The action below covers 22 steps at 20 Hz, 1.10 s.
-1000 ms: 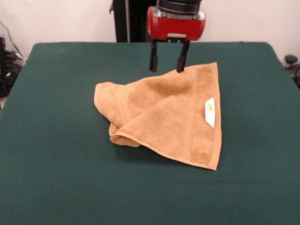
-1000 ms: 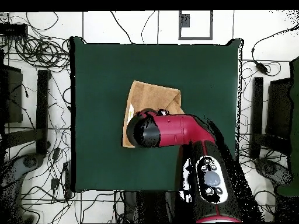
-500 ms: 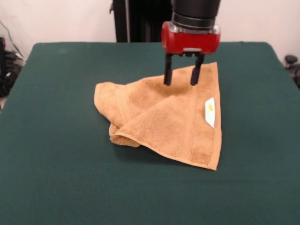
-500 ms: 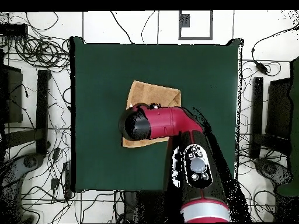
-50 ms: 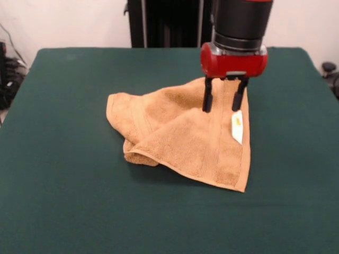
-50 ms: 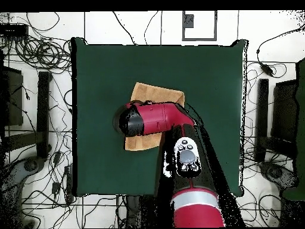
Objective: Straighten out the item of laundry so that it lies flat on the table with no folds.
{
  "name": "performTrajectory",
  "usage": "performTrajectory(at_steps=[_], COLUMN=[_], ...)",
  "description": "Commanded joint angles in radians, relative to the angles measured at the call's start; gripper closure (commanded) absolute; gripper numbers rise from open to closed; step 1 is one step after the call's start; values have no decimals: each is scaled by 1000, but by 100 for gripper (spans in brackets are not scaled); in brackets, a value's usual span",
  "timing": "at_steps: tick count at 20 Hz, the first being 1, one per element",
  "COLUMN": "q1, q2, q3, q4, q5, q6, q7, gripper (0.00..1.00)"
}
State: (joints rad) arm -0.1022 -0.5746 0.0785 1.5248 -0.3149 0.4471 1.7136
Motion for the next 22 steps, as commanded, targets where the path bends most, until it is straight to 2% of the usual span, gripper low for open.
performTrajectory(at_steps=[1, 9, 16, 22], q1=[44, 47, 23, 39], q2=[67, 99, 142, 201], q3=[11, 10, 29, 15], q4=[-83, -148, -161, -188], q5=[59, 78, 71, 62], q6=[25, 49, 4, -57], q7=[187, 156, 128, 161], gripper=[0, 0, 0, 0])
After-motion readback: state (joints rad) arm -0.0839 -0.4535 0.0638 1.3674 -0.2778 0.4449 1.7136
